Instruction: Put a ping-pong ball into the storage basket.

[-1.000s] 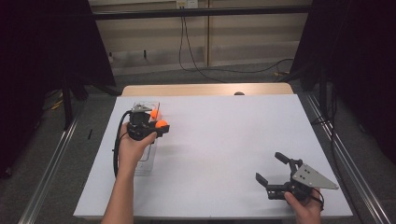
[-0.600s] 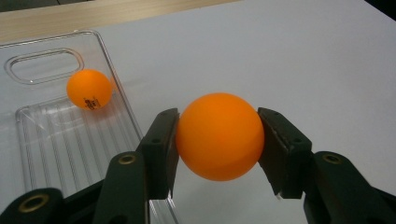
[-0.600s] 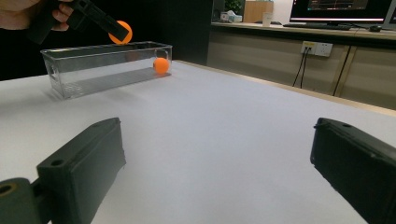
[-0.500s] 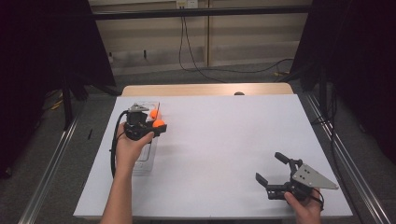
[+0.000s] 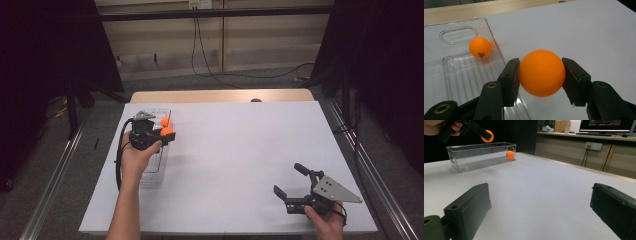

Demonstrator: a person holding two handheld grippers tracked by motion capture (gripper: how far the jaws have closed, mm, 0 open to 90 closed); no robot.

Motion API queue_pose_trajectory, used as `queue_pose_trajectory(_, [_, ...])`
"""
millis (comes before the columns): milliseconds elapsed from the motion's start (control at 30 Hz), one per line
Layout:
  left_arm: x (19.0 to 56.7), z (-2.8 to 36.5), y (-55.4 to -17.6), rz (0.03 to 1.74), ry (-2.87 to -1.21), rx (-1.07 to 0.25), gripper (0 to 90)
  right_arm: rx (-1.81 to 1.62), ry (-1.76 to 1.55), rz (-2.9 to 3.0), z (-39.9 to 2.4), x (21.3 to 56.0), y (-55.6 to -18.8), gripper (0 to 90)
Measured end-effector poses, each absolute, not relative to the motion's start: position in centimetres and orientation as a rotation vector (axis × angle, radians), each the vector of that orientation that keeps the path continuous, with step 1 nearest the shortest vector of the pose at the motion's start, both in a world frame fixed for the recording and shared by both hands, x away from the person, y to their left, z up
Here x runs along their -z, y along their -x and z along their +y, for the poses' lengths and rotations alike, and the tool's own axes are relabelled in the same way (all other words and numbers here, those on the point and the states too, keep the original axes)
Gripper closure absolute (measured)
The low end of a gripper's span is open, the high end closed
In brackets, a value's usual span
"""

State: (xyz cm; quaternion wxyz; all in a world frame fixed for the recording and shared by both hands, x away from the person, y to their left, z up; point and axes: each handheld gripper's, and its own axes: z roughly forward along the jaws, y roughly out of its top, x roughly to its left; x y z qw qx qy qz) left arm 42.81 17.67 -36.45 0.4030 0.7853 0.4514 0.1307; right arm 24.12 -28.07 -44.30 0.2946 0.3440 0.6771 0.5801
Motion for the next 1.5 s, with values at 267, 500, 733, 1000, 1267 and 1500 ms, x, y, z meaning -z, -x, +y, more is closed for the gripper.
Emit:
queue_pose_trajectory(267, [36.5,18.1,-42.9,1.146,-1.970,-0.333,50.6,-1.544,-0.917,1.802,-28.1,44.3,-24.1,2.4])
queue_pose_trajectory(500, [36.5,18.4,-42.9,1.152,-1.974,-0.345,50.6,-1.544,-0.916,1.802,-28.1,44.3,-24.1,2.4])
queue_pose_trajectory(733, [36.6,18.7,-42.9,1.161,-1.969,-0.361,50.6,-1.543,-0.914,1.804,-28.1,44.3,-24.2,2.3])
queue_pose_trajectory(1000, [36.6,18.8,-43.0,1.169,-1.974,-0.380,50.5,-1.542,-0.912,1.803,-28.1,44.3,-24.1,2.4])
queue_pose_trajectory(1267, [36.8,19.3,-43.0,1.191,-1.963,-0.387,50.5,-1.543,-0.916,1.802,-28.0,44.3,-24.1,2.4])
queue_pose_trajectory(1500, [36.9,19.4,-43.0,1.204,-1.953,-0.402,50.5,-1.543,-0.914,1.803,-28.0,44.3,-24.1,2.4])
